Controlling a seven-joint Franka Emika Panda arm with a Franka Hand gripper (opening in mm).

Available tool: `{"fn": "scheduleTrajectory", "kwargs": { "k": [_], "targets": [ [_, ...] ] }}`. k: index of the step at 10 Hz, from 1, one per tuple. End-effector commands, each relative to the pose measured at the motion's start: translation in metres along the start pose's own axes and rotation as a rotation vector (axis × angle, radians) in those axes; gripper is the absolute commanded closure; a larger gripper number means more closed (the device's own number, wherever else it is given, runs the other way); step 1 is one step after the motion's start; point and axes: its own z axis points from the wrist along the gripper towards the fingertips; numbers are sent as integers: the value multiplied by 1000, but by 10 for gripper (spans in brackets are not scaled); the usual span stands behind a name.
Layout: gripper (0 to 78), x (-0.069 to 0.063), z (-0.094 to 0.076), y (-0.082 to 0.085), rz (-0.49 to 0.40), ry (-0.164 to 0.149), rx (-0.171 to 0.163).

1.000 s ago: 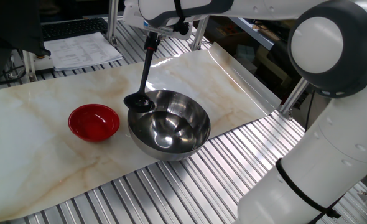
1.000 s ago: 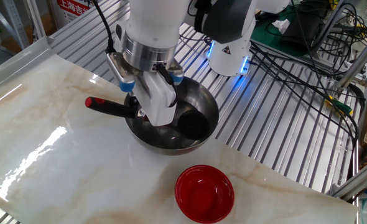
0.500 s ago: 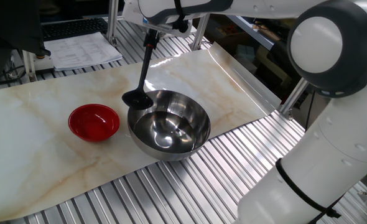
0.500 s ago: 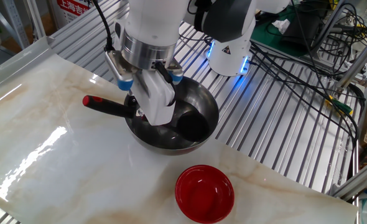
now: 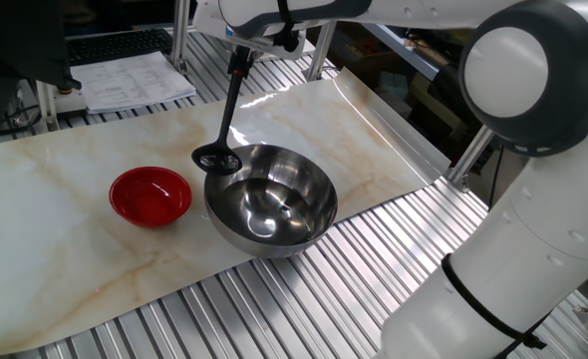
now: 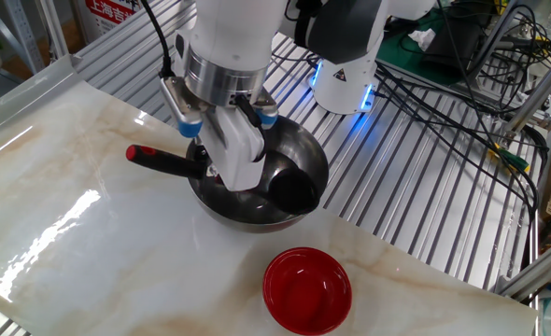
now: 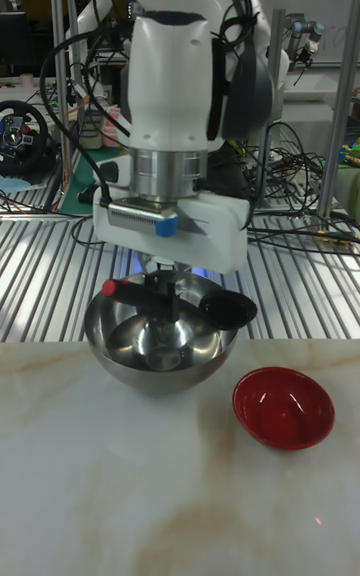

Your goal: Scoop water with a large spoon from one bowl to another

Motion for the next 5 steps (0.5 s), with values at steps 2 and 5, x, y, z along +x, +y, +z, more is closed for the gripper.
{"fn": "scheduleTrajectory", "kwargs": {
  "k": [2, 5],
  "targets": [
    [763, 4, -1, 17, 34, -6, -3],
    [763, 6, 1, 27, 58, -8, -2]
  ]
}}
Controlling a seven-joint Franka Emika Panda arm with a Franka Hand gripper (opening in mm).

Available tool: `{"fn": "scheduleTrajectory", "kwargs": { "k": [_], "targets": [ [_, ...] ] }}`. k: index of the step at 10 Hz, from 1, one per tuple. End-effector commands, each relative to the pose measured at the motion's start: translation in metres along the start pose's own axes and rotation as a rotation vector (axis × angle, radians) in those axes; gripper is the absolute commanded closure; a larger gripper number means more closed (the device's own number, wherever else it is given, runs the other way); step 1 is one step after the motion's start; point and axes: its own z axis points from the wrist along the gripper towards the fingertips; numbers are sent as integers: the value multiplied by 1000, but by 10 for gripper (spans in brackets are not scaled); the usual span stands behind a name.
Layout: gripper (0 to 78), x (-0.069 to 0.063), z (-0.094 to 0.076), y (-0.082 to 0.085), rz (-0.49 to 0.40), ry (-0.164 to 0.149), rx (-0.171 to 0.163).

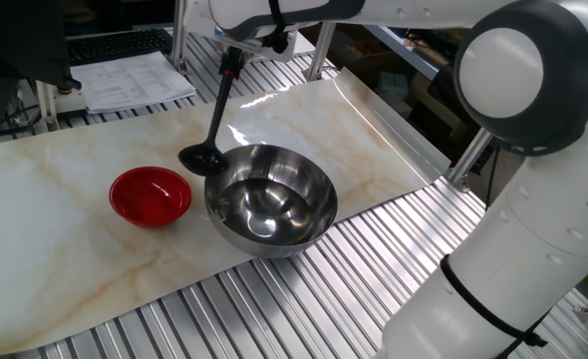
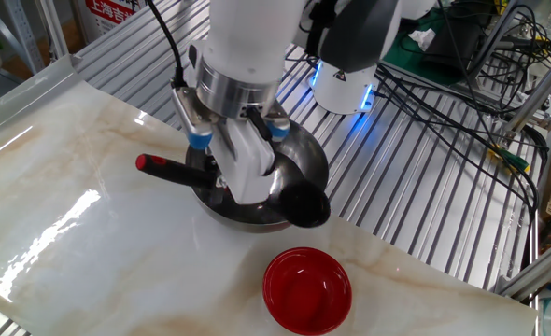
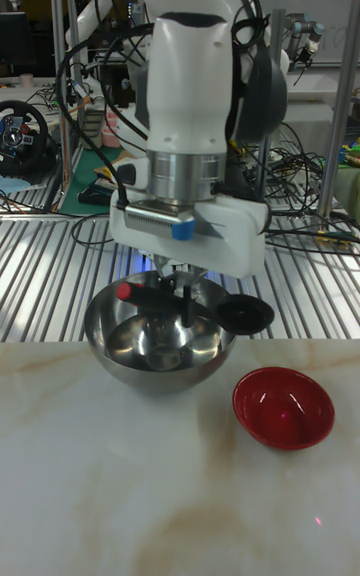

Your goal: Scoop water with a large spoon from one bowl to another

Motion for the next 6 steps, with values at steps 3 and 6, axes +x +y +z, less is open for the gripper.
{"fn": "scheduleTrajectory", "kwargs": {
  "k": [3, 6],
  "targets": [
    [763, 4, 6, 15, 41, -10, -3],
    [763, 5, 14, 21, 58, -19, -9]
  ]
}}
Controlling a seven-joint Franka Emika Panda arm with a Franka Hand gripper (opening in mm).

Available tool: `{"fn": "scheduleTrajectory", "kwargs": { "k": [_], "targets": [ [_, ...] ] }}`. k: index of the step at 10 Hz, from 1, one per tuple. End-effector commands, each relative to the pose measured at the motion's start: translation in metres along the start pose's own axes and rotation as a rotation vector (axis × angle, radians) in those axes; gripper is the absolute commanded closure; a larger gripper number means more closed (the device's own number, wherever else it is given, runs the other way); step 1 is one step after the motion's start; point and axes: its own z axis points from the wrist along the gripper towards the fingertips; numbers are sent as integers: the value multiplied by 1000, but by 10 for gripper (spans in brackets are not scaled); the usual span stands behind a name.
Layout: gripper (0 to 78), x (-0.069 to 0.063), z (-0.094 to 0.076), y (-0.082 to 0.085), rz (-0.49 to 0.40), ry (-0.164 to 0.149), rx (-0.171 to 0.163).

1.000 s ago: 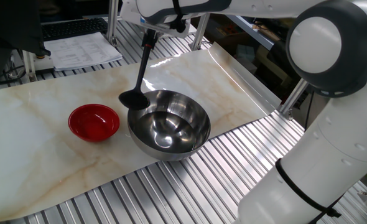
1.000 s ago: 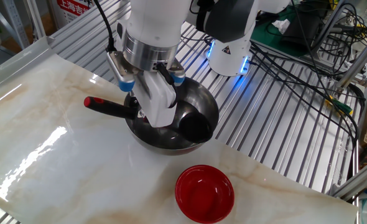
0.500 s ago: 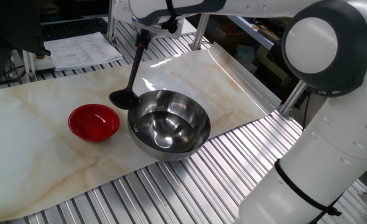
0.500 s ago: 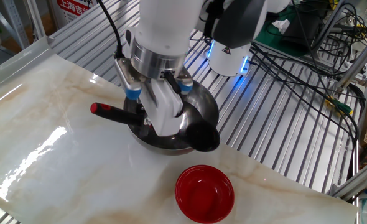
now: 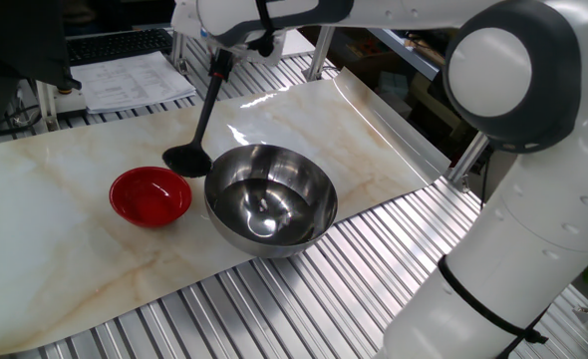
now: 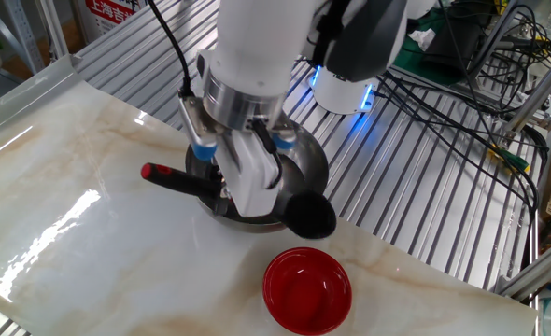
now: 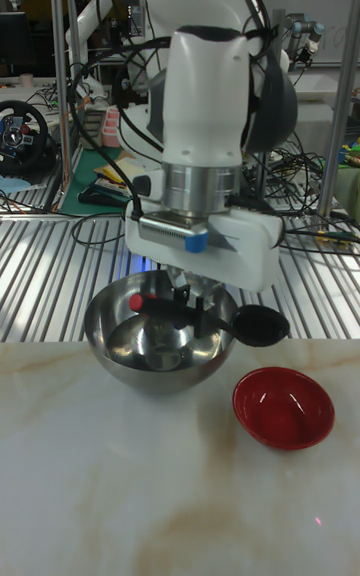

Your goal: Scoop water with a large spoon from one bowl to another

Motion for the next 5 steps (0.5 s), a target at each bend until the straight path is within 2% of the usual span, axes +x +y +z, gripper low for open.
{"fn": "scheduleTrajectory", "kwargs": {
  "k": [1, 5],
  "targets": [
    [763, 1, 7, 8, 20, -14, -9],
    [763, 7, 18, 16, 54, -23, -16]
  ]
}}
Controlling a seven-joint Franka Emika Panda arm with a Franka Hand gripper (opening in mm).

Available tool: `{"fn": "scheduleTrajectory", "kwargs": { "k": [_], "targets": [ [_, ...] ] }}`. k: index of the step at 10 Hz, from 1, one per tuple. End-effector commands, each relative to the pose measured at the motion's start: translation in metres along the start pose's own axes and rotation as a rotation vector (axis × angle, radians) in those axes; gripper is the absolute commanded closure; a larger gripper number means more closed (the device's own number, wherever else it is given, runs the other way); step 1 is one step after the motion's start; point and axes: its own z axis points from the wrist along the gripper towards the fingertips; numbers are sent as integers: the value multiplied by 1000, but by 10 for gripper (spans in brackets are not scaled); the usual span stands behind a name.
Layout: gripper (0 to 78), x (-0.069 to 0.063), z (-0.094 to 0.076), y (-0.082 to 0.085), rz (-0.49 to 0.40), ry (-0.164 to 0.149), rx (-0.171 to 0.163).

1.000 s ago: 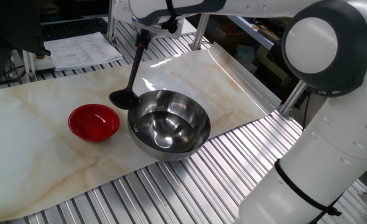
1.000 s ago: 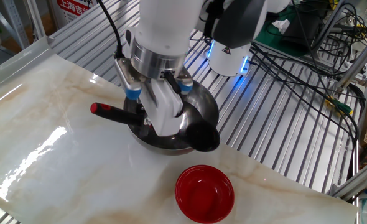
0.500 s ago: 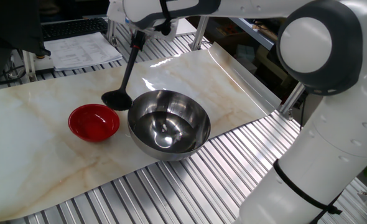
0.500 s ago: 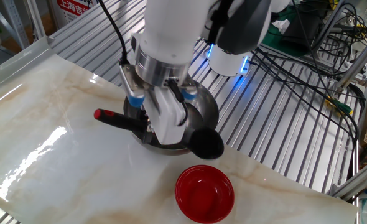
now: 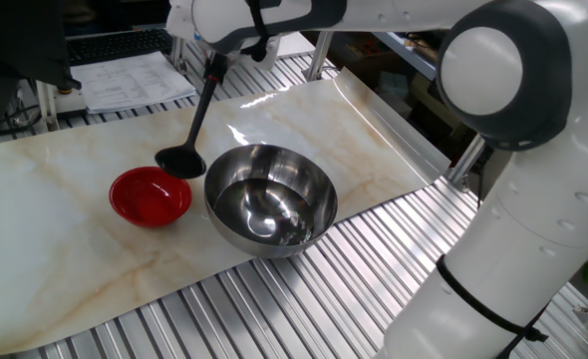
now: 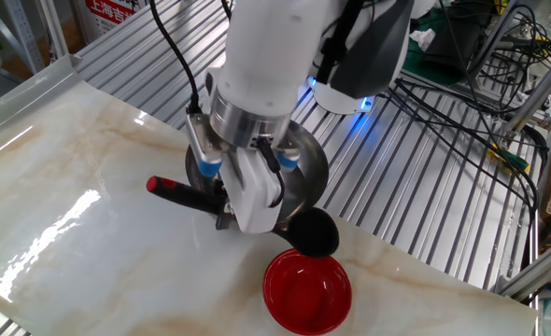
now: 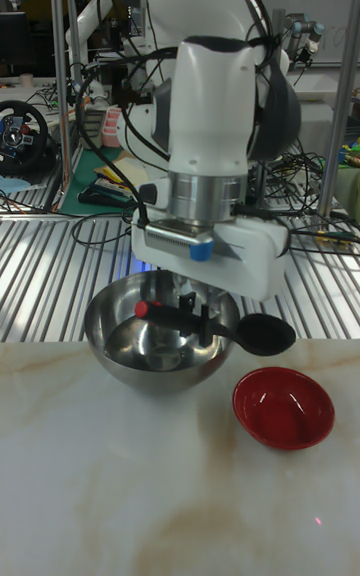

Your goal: Scoop water with a large spoon from one bowl to another

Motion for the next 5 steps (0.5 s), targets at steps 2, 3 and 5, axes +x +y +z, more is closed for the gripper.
{"fn": "scheduleTrajectory", "kwargs": {
  "k": [2, 3, 5],
  "targets": [
    [763, 6, 9, 8, 30, -13, -8],
    [763, 7, 12, 9, 36, -16, -6],
    [763, 9, 19, 12, 46, -21, -7]
  ]
}}
